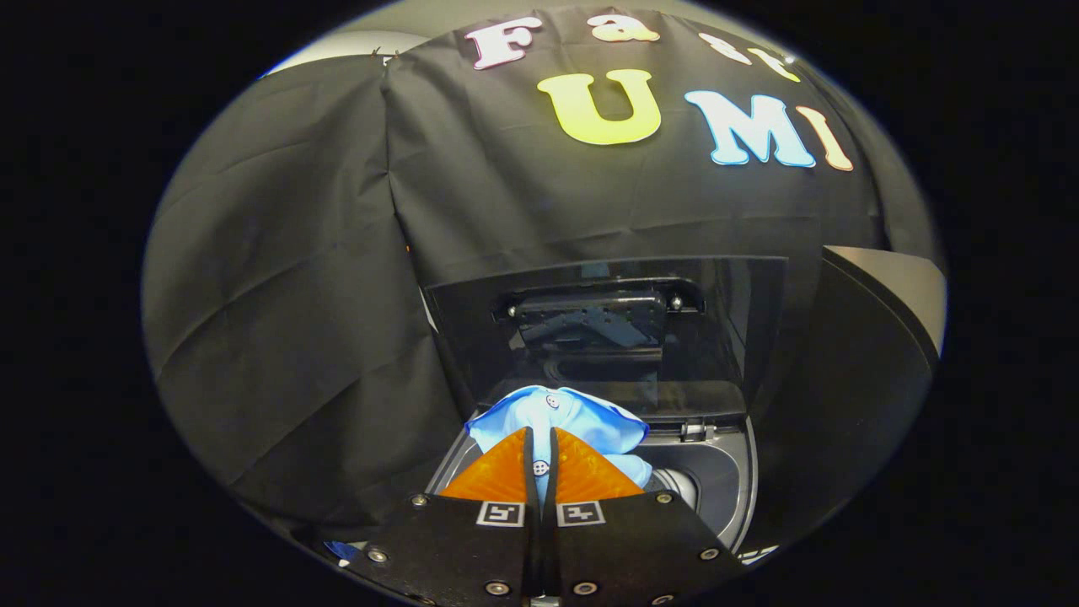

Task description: Put the clothes into the washing machine and then close the washing machine lid.

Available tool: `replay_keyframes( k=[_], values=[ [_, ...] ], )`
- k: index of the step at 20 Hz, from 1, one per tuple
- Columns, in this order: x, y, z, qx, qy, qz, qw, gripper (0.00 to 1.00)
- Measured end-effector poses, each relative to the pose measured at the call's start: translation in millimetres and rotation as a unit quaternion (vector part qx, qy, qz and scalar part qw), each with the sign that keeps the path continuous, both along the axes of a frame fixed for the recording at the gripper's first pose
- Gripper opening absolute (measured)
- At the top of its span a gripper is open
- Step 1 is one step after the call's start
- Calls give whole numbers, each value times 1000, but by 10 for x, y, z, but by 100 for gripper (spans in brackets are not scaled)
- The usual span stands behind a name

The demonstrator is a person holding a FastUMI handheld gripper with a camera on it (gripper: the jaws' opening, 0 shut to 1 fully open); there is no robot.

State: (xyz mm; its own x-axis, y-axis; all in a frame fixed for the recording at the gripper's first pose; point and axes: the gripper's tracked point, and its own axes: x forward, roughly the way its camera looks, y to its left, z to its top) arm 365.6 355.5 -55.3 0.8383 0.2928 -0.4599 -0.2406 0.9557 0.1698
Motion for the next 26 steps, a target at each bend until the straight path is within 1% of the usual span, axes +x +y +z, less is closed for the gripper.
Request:
replay_keyframes(
  k=[6, 8, 12, 16, 18, 19, 20, 21, 24, 25, 26],
  values=[
    [78, -34, -404, -17, 19, -34, 999, 0],
    [82, 6, -494, -18, 24, -38, 999, 0],
    [36, 46, -657, -20, 41, -46, 998, 3],
    [-28, 23, -810, -19, 63, -60, 996, 9],
    [-67, 41, -883, -21, 79, -63, 995, 18],
    [-83, 32, -871, -23, 78, -64, 995, 28],
    [-78, 54, -862, -20, 75, -59, 995, 33],
    [-97, 79, -867, -23, 75, -54, 995, 44],
    [-122, 45, -892, -45, 71, -53, 995, 88],
    [-146, 51, -883, -46, 68, -52, 995, 95],
    [-149, 56, -847, -45, 64, -51, 996, 95]
  ],
)
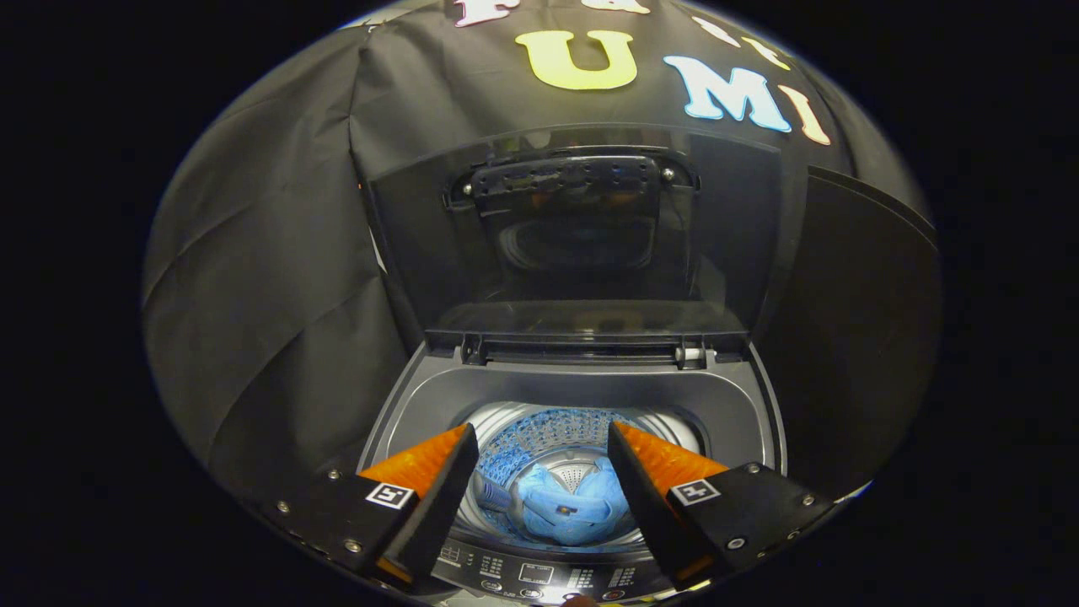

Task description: Put the clothes into the washing machine and then close the washing machine lid.

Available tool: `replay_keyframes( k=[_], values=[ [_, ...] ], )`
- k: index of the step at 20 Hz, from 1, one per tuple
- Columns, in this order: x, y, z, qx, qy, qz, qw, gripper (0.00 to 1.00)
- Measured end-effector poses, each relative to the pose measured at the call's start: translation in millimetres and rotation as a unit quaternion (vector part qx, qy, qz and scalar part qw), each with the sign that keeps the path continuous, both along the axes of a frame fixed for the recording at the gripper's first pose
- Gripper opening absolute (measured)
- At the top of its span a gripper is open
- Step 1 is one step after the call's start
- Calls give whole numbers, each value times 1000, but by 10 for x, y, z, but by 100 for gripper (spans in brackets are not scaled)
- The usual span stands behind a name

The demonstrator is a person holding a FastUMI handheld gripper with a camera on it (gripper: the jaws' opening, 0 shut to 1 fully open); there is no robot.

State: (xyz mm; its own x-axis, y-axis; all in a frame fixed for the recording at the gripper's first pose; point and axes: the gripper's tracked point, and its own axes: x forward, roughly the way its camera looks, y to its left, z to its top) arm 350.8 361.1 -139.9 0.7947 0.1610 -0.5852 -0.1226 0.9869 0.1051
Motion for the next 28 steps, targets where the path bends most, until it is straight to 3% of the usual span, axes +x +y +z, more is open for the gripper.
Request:
replay_keyframes(
  k=[6, 14, 28],
  values=[
    [59, 11, 504, -5, -76, 5, 997, 95],
    [438, 15, 1427, -11, -193, -7, 981, 95],
    [1359, 12, 1997, -29, -226, -41, 973, 95]
  ],
)
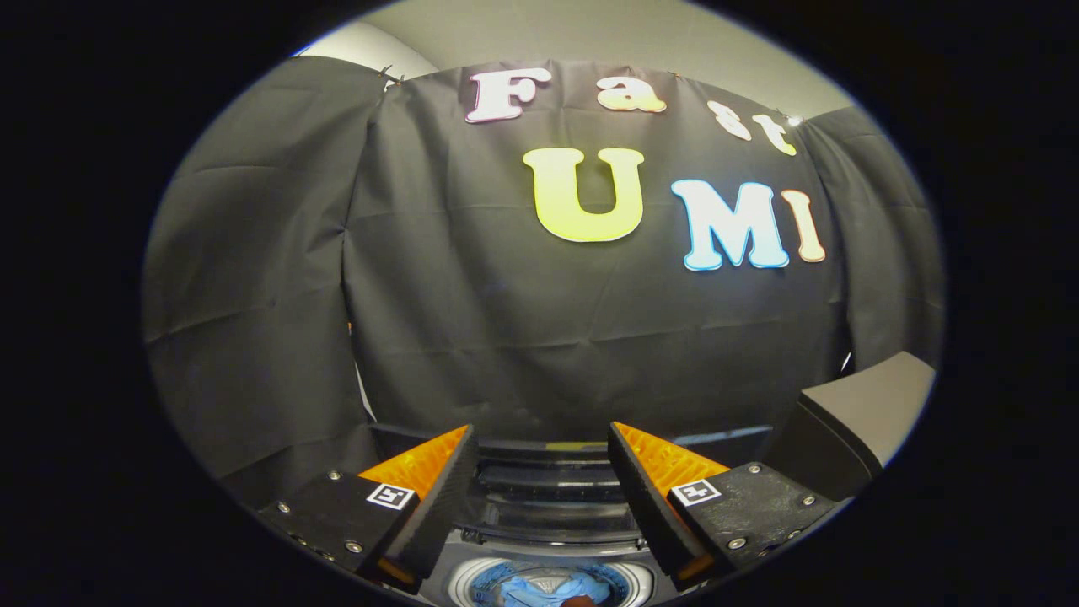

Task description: Put the clothes into the washing machine and then close the washing machine lid.

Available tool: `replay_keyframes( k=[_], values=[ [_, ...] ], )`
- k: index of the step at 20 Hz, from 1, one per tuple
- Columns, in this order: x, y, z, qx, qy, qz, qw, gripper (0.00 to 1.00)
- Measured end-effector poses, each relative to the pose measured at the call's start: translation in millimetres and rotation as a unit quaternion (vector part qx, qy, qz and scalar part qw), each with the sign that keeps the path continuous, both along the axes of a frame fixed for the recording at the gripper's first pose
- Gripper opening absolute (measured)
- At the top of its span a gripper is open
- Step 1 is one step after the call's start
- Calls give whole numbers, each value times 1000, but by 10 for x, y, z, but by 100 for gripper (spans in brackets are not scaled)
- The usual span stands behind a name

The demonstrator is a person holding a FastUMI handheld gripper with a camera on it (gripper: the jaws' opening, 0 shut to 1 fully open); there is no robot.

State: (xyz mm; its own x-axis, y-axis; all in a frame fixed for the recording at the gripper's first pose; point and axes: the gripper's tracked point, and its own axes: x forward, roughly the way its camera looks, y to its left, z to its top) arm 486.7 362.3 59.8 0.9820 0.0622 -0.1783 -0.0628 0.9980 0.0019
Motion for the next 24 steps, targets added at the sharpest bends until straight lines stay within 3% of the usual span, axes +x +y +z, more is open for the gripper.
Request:
replay_keyframes(
  k=[13, 24],
  values=[
    [752, -91, -471, -3, 98, -33, 995, 95],
    [500, -58, -461, 0, 90, -25, 996, 96]
  ],
)
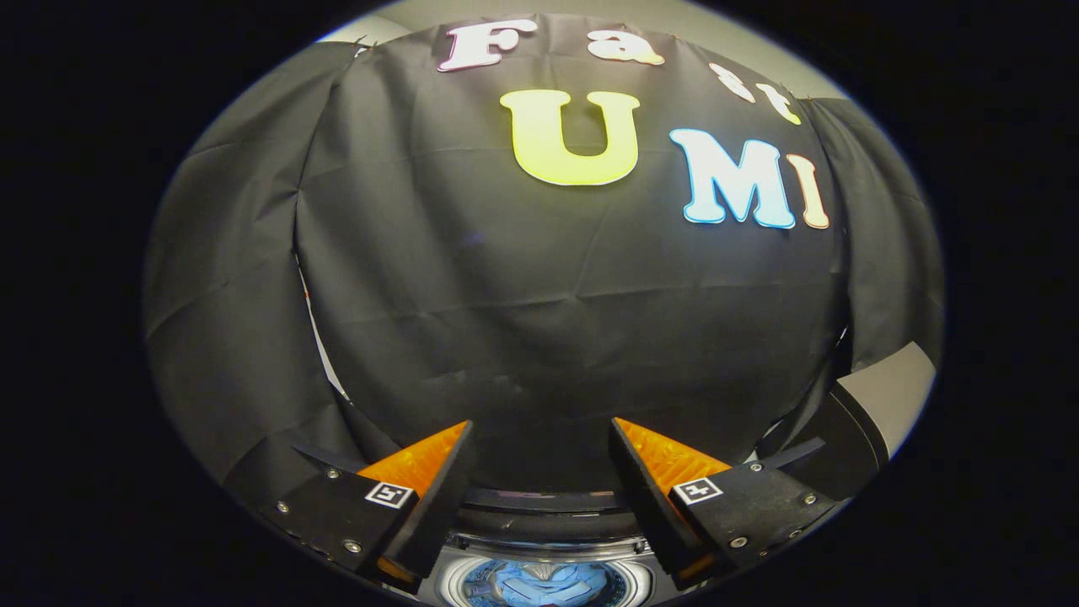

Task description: Put the clothes into the washing machine and then close the washing machine lid.

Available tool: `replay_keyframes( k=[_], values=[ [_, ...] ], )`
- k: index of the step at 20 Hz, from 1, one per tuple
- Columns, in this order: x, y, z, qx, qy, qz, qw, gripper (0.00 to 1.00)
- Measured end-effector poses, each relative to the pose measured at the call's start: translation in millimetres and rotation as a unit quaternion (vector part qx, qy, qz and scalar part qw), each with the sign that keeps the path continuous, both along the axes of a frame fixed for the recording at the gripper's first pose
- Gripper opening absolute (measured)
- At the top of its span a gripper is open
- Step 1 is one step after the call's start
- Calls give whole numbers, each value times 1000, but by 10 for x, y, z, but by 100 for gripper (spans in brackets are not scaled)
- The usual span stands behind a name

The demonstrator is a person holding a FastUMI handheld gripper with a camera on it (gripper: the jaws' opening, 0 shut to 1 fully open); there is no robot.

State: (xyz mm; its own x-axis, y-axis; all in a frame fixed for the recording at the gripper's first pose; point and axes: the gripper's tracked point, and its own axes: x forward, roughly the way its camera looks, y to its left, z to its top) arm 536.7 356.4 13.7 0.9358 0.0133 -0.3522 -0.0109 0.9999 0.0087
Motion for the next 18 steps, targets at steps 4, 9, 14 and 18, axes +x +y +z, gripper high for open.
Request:
replay_keyframes(
  k=[4, 9, 14, 18],
  values=[
    [-176, 16, 13, 1, -21, 12, 1000, 96],
    [-361, 30, 7, 1, -41, 18, 999, 95],
    [-571, 44, -14, -3, -60, 13, 998, 95],
    [-717, 59, -54, -6, -74, 14, 997, 95]
  ],
)
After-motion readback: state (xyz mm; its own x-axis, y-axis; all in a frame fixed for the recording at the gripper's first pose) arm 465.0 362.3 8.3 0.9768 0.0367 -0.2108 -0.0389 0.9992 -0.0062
